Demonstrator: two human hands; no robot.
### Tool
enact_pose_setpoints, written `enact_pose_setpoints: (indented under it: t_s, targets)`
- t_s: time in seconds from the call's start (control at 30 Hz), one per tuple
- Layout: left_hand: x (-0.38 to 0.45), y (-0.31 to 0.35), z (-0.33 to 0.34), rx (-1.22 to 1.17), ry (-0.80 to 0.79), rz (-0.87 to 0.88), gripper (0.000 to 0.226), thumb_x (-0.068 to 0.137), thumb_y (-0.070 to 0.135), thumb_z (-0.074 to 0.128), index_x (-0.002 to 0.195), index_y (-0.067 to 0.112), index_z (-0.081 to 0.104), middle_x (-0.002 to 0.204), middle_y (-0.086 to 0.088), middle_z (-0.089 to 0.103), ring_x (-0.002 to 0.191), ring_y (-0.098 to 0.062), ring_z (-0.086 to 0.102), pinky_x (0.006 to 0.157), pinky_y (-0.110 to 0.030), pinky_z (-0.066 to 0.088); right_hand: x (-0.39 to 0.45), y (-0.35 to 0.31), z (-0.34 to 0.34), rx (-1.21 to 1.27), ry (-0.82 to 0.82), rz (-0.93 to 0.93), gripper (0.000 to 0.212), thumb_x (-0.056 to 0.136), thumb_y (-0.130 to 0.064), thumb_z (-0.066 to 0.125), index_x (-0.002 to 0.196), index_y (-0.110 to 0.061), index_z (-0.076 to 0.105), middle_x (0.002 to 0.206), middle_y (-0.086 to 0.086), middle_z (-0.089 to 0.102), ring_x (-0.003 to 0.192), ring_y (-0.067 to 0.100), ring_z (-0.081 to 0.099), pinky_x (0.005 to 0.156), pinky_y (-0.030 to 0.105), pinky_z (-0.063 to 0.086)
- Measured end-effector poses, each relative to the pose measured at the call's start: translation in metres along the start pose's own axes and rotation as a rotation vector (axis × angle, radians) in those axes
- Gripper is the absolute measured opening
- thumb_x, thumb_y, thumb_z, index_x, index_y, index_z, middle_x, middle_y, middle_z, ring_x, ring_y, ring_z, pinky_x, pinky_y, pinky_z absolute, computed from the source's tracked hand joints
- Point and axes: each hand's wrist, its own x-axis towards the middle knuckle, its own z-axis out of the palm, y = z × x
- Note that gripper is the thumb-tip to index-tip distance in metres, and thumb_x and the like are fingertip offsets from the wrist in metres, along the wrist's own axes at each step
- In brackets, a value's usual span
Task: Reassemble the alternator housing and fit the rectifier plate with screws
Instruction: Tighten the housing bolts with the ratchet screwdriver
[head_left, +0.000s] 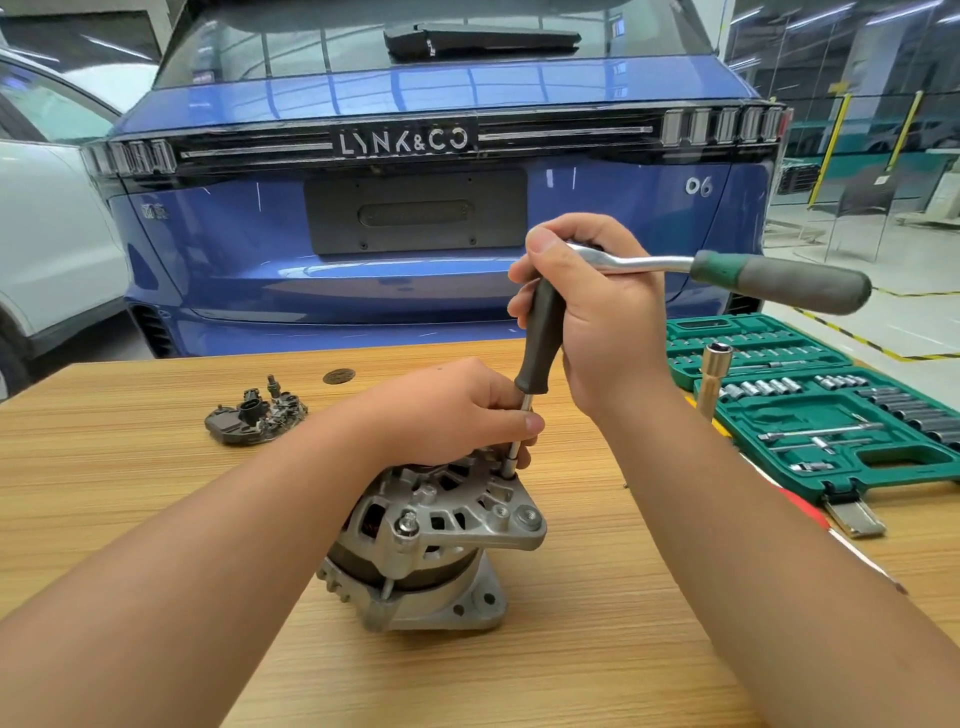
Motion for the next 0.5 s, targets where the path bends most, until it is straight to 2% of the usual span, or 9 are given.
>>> enact_pose_setpoints:
  t_s: [0.07, 0.2, 0.27, 0.33, 0.4, 0.5]
  targets:
    - [-0.001, 0.0, 0.0, -0.012, 0.001, -0.002, 0.025, 0.102, 0.047, 0.054, 0.093, 0.033, 0.073, 0.092, 0.024, 0.076, 0.09, -0.004, 0.07, 0.093, -0.042, 0.054, 0.0, -0.002, 0.001, 0.02, 0.011, 0.034, 0.01, 0.097, -0.025, 0.062, 0.094, -0.016, 0.065, 0.074, 0.005, 0.07, 0.058, 0.022, 0.064, 0.059, 0.033, 0.055]
    - [0.0, -0.002, 0.0, -0.012, -0.004, -0.004, 0.028, 0.102, 0.046, 0.054, 0.089, 0.033, 0.075, 0.092, 0.027, 0.075, 0.09, 0.002, 0.067, 0.095, -0.038, 0.052, 0.005, -0.011, -0.007, 0.416, -0.15, 0.377, 0.058, 0.101, -0.061, 0.038, 0.107, -0.012, 0.068, 0.086, 0.014, 0.072, 0.065, 0.025, 0.064, 0.063, 0.033, 0.054]
    - [0.001, -0.004, -0.001, 0.005, -0.005, 0.002, 0.028, 0.102, 0.046, 0.054, 0.088, 0.035, 0.076, 0.093, 0.028, 0.074, 0.09, 0.003, 0.066, 0.092, -0.036, 0.051, 0.008, -0.012, -0.012, 0.543, -0.189, 0.476, 0.07, 0.1, -0.067, 0.029, 0.107, -0.011, 0.069, 0.092, 0.016, 0.074, 0.066, 0.025, 0.066, 0.062, 0.031, 0.053]
    - [0.001, -0.004, -0.001, -0.007, -0.012, 0.011, 0.028, 0.102, 0.044, 0.054, 0.087, 0.034, 0.076, 0.092, 0.026, 0.075, 0.088, 0.004, 0.066, 0.089, -0.035, 0.05, 0.011, -0.01, -0.013, 0.59, -0.188, 0.532, 0.07, 0.101, -0.066, 0.028, 0.105, -0.011, 0.071, 0.092, 0.013, 0.074, 0.066, 0.023, 0.067, 0.061, 0.029, 0.052]
    - [0.001, -0.004, -0.001, -0.021, -0.011, 0.015, 0.028, 0.103, 0.044, 0.055, 0.086, 0.034, 0.075, 0.092, 0.026, 0.075, 0.088, 0.004, 0.067, 0.09, -0.035, 0.051, 0.012, -0.009, -0.013, 0.581, -0.2, 0.543, 0.059, 0.104, -0.06, 0.033, 0.105, -0.014, 0.07, 0.092, 0.011, 0.075, 0.067, 0.021, 0.068, 0.061, 0.029, 0.054]
    - [0.002, -0.004, 0.0, -0.025, -0.004, 0.002, 0.028, 0.103, 0.044, 0.055, 0.087, 0.034, 0.075, 0.092, 0.026, 0.075, 0.088, 0.005, 0.067, 0.092, -0.035, 0.052, 0.011, -0.008, -0.011, 0.44, -0.165, 0.447, 0.039, 0.105, -0.048, 0.043, 0.108, -0.017, 0.067, 0.093, 0.011, 0.074, 0.07, 0.022, 0.068, 0.064, 0.033, 0.056]
